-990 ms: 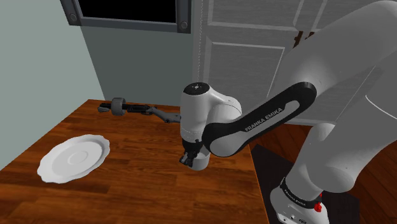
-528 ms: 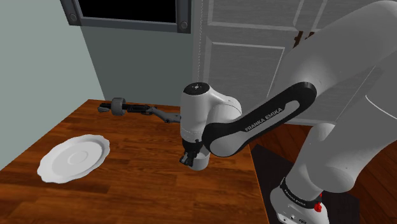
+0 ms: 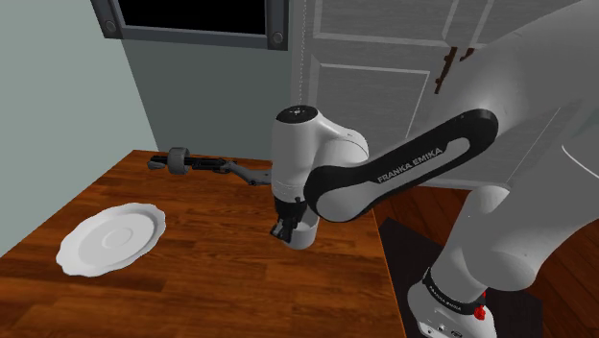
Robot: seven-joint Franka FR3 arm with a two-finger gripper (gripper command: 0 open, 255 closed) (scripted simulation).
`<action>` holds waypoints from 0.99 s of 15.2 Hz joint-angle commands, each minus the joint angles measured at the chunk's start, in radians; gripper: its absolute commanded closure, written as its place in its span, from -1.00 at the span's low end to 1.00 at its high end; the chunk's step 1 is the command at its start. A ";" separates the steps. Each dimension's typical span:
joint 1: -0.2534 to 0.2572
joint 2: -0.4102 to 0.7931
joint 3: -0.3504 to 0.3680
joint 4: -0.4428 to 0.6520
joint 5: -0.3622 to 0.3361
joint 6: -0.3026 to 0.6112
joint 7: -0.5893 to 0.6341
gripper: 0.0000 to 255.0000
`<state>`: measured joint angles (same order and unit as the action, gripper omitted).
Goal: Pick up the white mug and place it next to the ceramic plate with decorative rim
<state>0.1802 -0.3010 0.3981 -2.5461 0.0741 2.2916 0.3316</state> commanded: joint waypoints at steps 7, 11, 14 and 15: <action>0.007 -0.067 -0.020 0.060 0.016 -0.124 -0.021 1.00; 0.008 -0.091 -0.029 0.095 0.019 -0.184 -0.028 1.00; 0.009 -0.106 -0.035 0.124 0.020 -0.227 -0.032 1.00; 0.009 -0.111 -0.037 0.134 0.020 -0.242 -0.034 1.00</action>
<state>0.1887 -0.4072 0.3628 -2.4237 0.0939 2.0665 0.2986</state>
